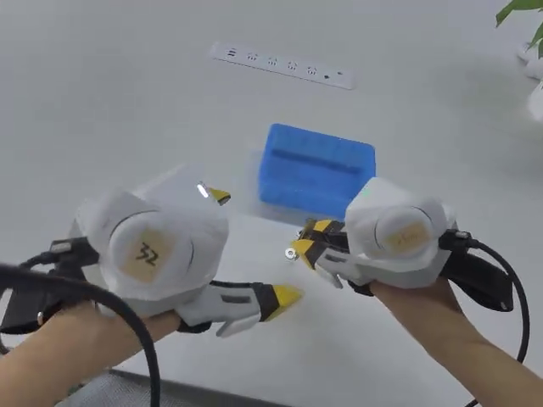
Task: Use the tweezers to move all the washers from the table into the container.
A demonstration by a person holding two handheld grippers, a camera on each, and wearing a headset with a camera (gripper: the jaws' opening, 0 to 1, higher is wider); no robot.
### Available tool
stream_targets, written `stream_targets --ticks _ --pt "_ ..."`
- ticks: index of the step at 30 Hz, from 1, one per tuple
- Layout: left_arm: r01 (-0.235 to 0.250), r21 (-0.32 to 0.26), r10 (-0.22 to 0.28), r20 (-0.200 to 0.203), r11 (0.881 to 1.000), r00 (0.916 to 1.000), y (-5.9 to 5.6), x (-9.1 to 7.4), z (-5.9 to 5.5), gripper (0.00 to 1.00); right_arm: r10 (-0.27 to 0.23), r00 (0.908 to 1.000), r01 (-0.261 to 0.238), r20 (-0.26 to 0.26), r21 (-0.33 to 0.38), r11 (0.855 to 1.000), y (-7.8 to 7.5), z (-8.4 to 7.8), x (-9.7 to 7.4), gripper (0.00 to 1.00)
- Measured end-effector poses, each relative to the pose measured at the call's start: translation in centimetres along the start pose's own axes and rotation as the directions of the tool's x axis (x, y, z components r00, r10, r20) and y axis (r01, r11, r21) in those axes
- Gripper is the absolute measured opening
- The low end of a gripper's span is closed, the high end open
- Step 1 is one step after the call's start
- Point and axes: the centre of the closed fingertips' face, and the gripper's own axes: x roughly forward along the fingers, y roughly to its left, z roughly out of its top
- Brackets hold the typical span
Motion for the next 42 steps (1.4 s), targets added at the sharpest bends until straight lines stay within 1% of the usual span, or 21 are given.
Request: stream_targets --ticks 2,3,5,7,8,9,12,16,19,22,24,27,29,31,32,34,35,37,39,42 --pt "-0.03 -0.031 0.03 0.004 0.999 0.9995 0.1 -0.7 -0.5 0.85 0.007 0.9999 -0.008 0.011 0.018 1.0 0.0 0.2 0.0 0.06" --pt "-0.05 -0.057 0.05 0.005 0.997 0.9987 0.3 -1.1 -0.9 0.85 0.014 0.9997 -0.014 0.022 0.043 0.999 0.0 0.4 0.2 0.06" --pt "-0.086 -0.099 0.087 0.007 0.991 0.9962 0.7 -1.8 -1.5 0.88 0.016 0.9994 -0.017 0.031 0.057 0.998 -0.1 0.7 0.1 0.06" --pt "-0.11 -0.136 0.111 -0.003 0.985 0.9939 1.0 -2.3 -2.1 0.89 0.018 0.9995 -0.02 0.024 0.059 0.998 0.0 0.6 0.3 0.06" --pt "-0.117 -0.157 0.118 -0.001 0.981 0.993 1.1 -2.7 -2.4 0.9 0.019 0.9996 -0.02 0.019 0.057 0.998 0.0 0.5 0.4 0.06" --pt "-0.12 -0.164 0.122 0.0 0.979 0.9926 1.1 -2.9 -2.6 0.91 0.021 0.9997 -0.021 0.016 0.056 0.998 0.0 0.4 0.4 0.06" --pt "-0.147 -0.179 0.147 -0.015 0.973 0.989 1.2 -3.7 -3.5 0.93 0.022 0.9996 -0.023 0.015 0.07 0.997 0.0 0.2 0.3 0.06" --pt "-0.159 -0.181 0.156 -0.034 0.971 0.9872 1.0 -4.2 -4.4 0.95 0.023 0.9996 -0.024 0.014 0.089 0.996 -0.1 0.1 0.5 0.06" --pt "-0.167 -0.152 0.158 -0.069 0.974 0.985 0.7 -4.2 -5.5 0.94 0.015 0.9999 -0.016 0.006 0.09 0.996 -0.1 0.0 0.7 0.06" --pt "-0.167 -0.14 0.157 -0.078 0.976 0.9845 0.2 -4.1 -5.9 0.92 0.015 0.9998 -0.014 -0.009 0.082 0.997 0.0 -0.4 0.8 0.06" --pt "-0.171 -0.122 0.162 -0.082 0.978 0.9835 0.0 -4.0 -6.0 0.91 0.011 0.9999 -0.01 -0.011 0.075 0.997 0.0 -0.4 0.7 0.06" --pt "-0.181 -0.1 0.174 -0.079 0.978 0.9816 0.0 -3.9 -6.0 0.9 0.006 0.9998 -0.005 -0.017 0.081 0.997 0.0 -0.5 0.6 0.06" --pt "-0.19 -0.102 0.183 -0.071 0.977 0.9806 0.3 -3.9 -6.0 0.9 0.005 0.9998 -0.004 -0.017 0.09 0.996 -0.1 -0.6 0.6 0.06" --pt "-0.206 -0.092 0.201 -0.069 0.974 0.9772 0.7 -3.9 -6.1 0.9 0.007 0.9998 -0.005 -0.019 0.098 0.995 0.0 -0.6 0.7 0.06" --pt "-0.212 -0.095 0.207 -0.06 0.973 0.9764 0.8 -4.0 -6.0 0.9 0.002 0.9998 -0.001 -0.02 0.094 0.996 -0.1 -0.6 0.7 0.06" --pt "-0.208 -0.109 0.204 -0.046 0.972 0.9779 0.8 -4.0 -5.8 0.89 0.001 0.9997 0.001 -0.026 0.089 0.996 0.1 -0.5 0.8 0.05" --pt "-0.208 -0.111 0.204 -0.048 0.972 0.9778 0.9 -4.0 -5.9 0.89 -0.003 0.9996 0.006 -0.028 0.089 0.996 0.0 -0.5 0.8 0.05" --pt "-0.214 -0.105 0.209 -0.057 0.971 0.9763 1.0 -4.0 -6.1 0.88 -0.01 0.9994 0.014 -0.034 0.102 0.995 -0.2 -0.5 0.9 0.05" --pt "-0.213 -0.106 0.208 -0.055 0.971 0.9766 1.0 -4.0 -6.1 0.88 -0.006 0.9993 0.011 -0.037 0.133 0.991 -0.2 -0.5 0.9 0.05" --pt "-0.217 -0.096 0.212 -0.059 0.972 0.9755 1.1 -4.0 -6.2 0.88 -0.011 0.999 0.018 -0.044 0.149 0.989 -0.1 -0.3 0.9 0.04"
